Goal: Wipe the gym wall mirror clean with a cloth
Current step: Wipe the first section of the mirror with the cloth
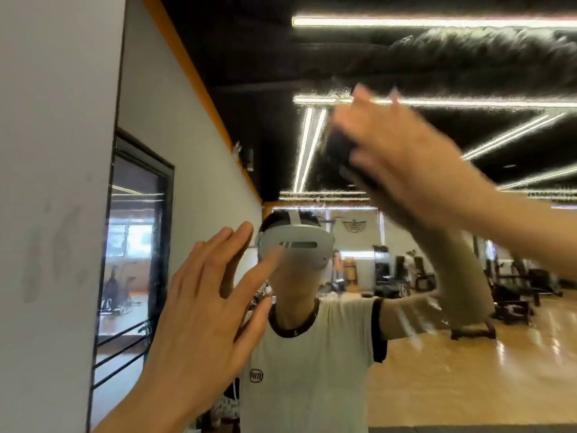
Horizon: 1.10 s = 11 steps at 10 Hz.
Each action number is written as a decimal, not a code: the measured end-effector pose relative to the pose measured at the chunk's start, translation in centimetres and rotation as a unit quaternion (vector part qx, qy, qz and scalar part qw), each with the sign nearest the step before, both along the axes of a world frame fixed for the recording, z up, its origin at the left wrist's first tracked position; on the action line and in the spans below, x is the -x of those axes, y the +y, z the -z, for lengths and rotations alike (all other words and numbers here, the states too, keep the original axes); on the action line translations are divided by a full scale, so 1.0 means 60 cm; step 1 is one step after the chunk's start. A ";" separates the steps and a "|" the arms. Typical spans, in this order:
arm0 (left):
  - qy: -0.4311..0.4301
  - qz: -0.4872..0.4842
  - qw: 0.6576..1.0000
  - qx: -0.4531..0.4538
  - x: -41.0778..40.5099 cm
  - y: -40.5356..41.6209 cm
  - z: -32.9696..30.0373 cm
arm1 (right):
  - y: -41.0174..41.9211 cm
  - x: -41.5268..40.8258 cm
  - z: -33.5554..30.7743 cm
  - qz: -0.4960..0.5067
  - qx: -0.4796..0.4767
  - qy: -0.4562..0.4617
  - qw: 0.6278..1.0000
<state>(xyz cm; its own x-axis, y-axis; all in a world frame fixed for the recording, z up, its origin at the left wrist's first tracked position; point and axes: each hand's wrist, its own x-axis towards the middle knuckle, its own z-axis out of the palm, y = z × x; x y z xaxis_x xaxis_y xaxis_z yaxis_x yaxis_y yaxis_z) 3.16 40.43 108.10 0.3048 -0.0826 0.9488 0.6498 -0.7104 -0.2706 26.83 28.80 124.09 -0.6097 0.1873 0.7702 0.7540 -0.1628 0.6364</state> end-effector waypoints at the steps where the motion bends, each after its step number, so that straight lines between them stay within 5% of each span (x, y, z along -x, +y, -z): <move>1: -0.001 0.005 1.000 -0.003 0.000 0.000 0.000 | 0.003 0.016 -0.094 -0.062 -0.039 0.115 0.991; 2: 0.002 0.011 1.000 0.003 0.003 -0.002 0.000 | 0.030 0.042 -0.012 -0.048 -0.033 0.073 0.996; 3: 0.003 0.017 1.000 0.004 0.011 -0.003 0.003 | 0.031 0.042 0.151 -0.021 0.053 -0.088 0.994; 4: -0.009 0.013 1.000 -0.003 0.033 0.003 0.007 | 0.020 0.028 0.183 -0.004 0.120 -0.177 0.977; 6: -0.021 -0.009 1.000 -0.001 0.056 0.020 0.009 | 0.041 0.039 -0.079 -0.002 -0.066 0.118 0.991; 7: -0.026 0.000 1.000 0.008 0.055 0.019 0.014 | 0.050 0.073 -0.025 0.021 -0.061 0.085 0.994; 8: -0.025 0.006 1.000 0.016 0.056 0.022 0.019 | 0.076 0.075 0.128 0.040 0.019 -0.069 0.997; 9: -0.020 0.018 0.999 0.019 0.055 0.029 0.018 | 0.064 0.059 0.191 -0.039 0.122 -0.141 0.982; 10: -0.021 0.028 0.999 0.012 0.054 0.030 0.015 | 0.048 0.072 0.057 0.008 0.030 -0.086 0.996; 11: -0.026 0.031 0.999 0.002 0.052 0.032 0.014 | 0.047 0.082 -0.099 -0.018 -0.052 0.065 0.996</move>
